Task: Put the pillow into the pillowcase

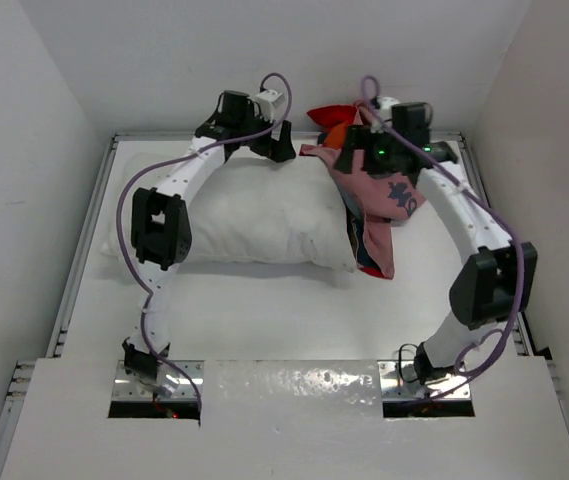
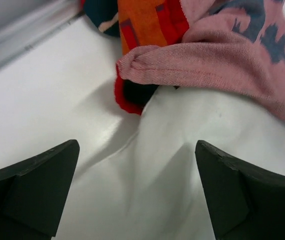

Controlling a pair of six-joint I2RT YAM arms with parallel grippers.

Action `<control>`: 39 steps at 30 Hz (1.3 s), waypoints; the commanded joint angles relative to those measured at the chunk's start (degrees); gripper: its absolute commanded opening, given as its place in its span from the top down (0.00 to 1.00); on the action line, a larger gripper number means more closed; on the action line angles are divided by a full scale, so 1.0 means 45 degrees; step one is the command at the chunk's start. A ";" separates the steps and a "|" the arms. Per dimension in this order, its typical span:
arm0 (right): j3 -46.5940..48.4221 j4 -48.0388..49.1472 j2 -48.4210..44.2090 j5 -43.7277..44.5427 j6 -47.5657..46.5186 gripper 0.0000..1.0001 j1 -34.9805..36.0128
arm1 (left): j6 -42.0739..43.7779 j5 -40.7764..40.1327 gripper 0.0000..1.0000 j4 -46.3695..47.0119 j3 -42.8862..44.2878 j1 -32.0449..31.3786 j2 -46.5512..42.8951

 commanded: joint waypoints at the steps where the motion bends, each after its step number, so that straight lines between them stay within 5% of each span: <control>1: -0.0420 -0.1060 -0.1822 -0.0452 -0.0561 0.05 -0.2132 | 0.3798 0.1129 0.00 0.0094 0.0981 0.0293 -0.1314; 2: -0.1643 -0.1235 -0.2599 -0.0220 -0.0875 0.26 -0.2254 | 0.4510 0.1168 0.00 -0.0509 0.0982 0.0294 -0.1607; 3: -0.2197 -0.1372 -0.2936 0.0246 -0.0994 0.56 -0.2313 | 0.5116 0.1169 0.20 -0.0921 0.1117 0.0274 -0.2094; 4: -0.3498 -0.1393 -0.3249 0.0734 -0.0860 1.00 -0.2352 | 0.6592 0.1285 0.56 -0.1563 0.1408 0.0255 -0.2234; 5: -0.4284 -0.1064 -0.3832 0.1203 -0.0781 1.00 -0.2411 | 0.7361 0.1267 1.00 -0.3155 0.1972 0.0081 -0.2448; 6: -0.4988 -0.0732 -0.4050 0.1324 -0.0742 1.00 -0.2431 | 0.8065 0.1093 1.00 -0.3983 0.1997 -0.0115 -0.2624; 7: -0.6214 -0.0516 -0.4207 0.1383 -0.0606 0.89 -0.2450 | 1.0353 0.0665 1.00 -0.4900 0.1920 -0.0368 -0.2838; 8: -0.6806 0.0027 -0.4286 0.1403 -0.0527 0.64 -0.2450 | 1.1594 0.0255 1.00 -0.6843 0.1687 -0.0738 -0.3073; 10: -0.8132 0.0616 -0.4404 0.1461 -0.0217 0.55 -0.2450 | 1.3510 -0.1475 0.95 -0.8126 0.0206 -0.2007 -0.3776; 11: -0.8507 0.1122 -0.4385 0.1442 -0.0156 0.53 -0.2431 | 1.3908 -0.1874 0.85 -0.9215 -0.0283 -0.2378 -0.3894; 12: -0.9072 0.1378 -0.4384 0.1462 -0.0078 0.48 -0.2450 | 1.4144 -0.2400 0.59 -0.9651 -0.1061 -0.2982 -0.3953; 13: -0.9271 0.1593 -0.4346 0.1500 -0.0077 0.44 -0.2450 | 1.4088 -0.2599 0.48 -0.9887 -0.1456 -0.3220 -0.3973; 14: -0.9447 0.1963 -0.4287 0.1598 -0.0097 0.38 -0.2431 | 1.4049 -0.2736 0.16 -0.9928 -0.2311 -0.3435 -0.4089; 16: -0.9760 0.2219 -0.3898 0.1637 -0.0233 0.36 -0.2431 | 1.3951 -0.3010 0.00 -0.9346 -0.3136 -0.3846 -0.4265; 22: -1.0306 0.3524 -0.2415 0.1891 -0.0156 0.39 -0.2411 | 1.3756 -0.3829 0.00 -0.6716 -0.5148 -0.4335 -0.4325; 26: -1.0717 0.4445 -0.1847 0.2360 0.0235 0.53 -0.2392 | 1.3385 -0.4514 0.00 -0.4289 -0.7277 -0.4316 -0.4189; 31: -1.0367 0.4331 -0.1142 0.2516 0.0157 0.92 -0.2411 | 1.1843 -0.4203 0.06 -0.1808 -0.8919 -0.4218 -0.3935; 32: -1.0347 0.4252 -0.1278 0.2516 0.0196 1.00 -0.2392 | 1.1629 -0.4106 0.39 -0.1727 -0.9114 -0.4218 -0.3818; 34: -1.0133 0.3418 -0.1667 0.2477 0.0196 1.00 -0.2314 | 1.0653 -0.3852 0.86 -0.1686 -0.9136 -0.4199 -0.3662; 35: -0.9978 0.3006 -0.2230 0.2825 0.0177 1.00 -0.2198 | 1.0186 -0.3464 1.00 -0.1706 -0.8884 -0.4160 -0.3642; 39: -0.8614 0.0976 -0.3737 0.5187 -0.0019 1.00 0.0240 | 0.7979 -0.1901 1.00 -0.2524 -0.7304 -0.4042 -0.3817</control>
